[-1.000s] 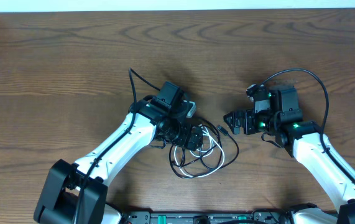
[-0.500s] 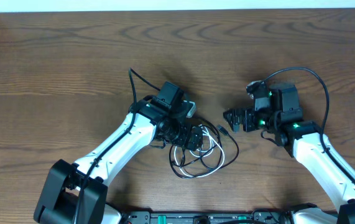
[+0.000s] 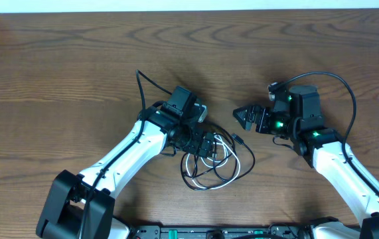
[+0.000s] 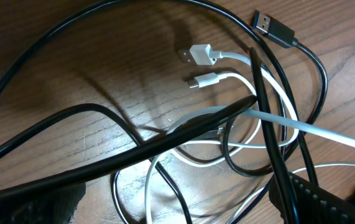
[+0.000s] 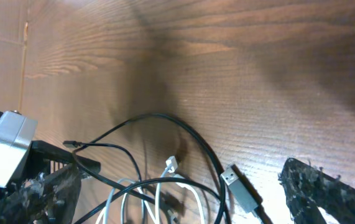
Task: Untangle cables
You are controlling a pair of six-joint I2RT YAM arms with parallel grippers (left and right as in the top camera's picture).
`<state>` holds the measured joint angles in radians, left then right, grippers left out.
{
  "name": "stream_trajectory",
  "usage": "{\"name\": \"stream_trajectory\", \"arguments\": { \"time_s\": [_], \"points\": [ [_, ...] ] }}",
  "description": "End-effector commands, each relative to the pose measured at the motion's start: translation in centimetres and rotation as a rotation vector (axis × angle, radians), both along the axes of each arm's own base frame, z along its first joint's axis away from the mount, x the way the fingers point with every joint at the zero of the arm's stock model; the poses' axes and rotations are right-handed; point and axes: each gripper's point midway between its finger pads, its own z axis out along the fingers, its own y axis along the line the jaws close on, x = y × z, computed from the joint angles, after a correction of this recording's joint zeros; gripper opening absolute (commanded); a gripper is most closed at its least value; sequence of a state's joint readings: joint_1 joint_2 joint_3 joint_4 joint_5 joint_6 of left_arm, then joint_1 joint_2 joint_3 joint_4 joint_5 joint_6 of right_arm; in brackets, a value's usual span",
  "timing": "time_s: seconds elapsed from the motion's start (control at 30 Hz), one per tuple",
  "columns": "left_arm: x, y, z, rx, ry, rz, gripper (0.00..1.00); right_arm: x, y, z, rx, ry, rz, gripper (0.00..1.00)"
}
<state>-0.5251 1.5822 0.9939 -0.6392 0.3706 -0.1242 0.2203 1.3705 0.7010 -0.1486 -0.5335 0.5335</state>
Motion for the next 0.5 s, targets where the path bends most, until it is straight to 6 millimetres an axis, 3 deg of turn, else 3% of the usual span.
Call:
{"name": "stream_trajectory", "arguments": {
  "time_s": [0.0,0.23,0.47],
  "points": [
    [0.7,0.0,0.5,0.005,-0.022,0.000,1.00,-0.2,0.5,0.2,0.040,0.029,-0.005,0.99],
    [2.5,1.0,1.2,-0.024,-0.056,0.030,1.00,-0.6,0.4,-0.2,0.031,0.057,-0.005,0.99],
    [4.2,2.7,3.4,-0.255,-0.010,0.072,1.00,-1.7,0.9,-0.9,0.021,0.101,0.016,0.99]
  ]
}}
